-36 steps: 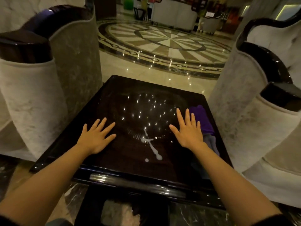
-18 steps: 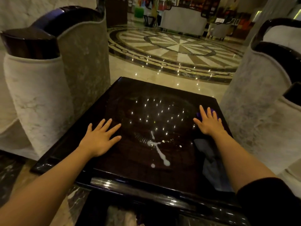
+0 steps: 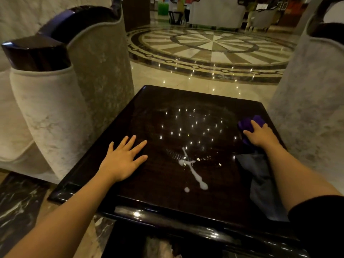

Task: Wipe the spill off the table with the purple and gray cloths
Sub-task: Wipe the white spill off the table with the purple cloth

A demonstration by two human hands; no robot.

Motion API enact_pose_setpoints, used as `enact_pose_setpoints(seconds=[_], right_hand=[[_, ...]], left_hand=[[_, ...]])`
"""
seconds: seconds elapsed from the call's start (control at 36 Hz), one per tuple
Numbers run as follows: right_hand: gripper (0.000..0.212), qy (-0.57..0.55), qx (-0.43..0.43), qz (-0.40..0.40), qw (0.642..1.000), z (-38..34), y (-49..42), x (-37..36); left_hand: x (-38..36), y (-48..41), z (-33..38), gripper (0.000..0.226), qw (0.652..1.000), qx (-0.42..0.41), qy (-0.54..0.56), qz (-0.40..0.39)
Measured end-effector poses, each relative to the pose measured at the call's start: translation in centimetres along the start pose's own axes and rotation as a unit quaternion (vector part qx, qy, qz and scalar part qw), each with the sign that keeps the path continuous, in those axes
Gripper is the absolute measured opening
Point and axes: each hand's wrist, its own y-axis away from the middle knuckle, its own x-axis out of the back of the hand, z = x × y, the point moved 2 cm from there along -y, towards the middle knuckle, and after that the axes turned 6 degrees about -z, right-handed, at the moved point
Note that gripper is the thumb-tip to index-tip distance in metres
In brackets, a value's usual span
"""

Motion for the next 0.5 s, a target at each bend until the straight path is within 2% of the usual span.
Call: enact_pose_setpoints(seconds=[0.25, 0.5], right_hand=[[0.052, 0.010, 0.018, -0.015, 1.000, -1.7, 0.0, -0.2], [0.047, 0.010, 0.107, -0.026, 0.994, -6.7, 1.3, -1.3]], left_hand=[[0.1, 0.1, 0.2, 0.057, 1.000, 0.003, -0.004, -0.001], [0.1, 0.2, 0.3, 0.057, 1.000, 0.002, -0.012, -0.005]])
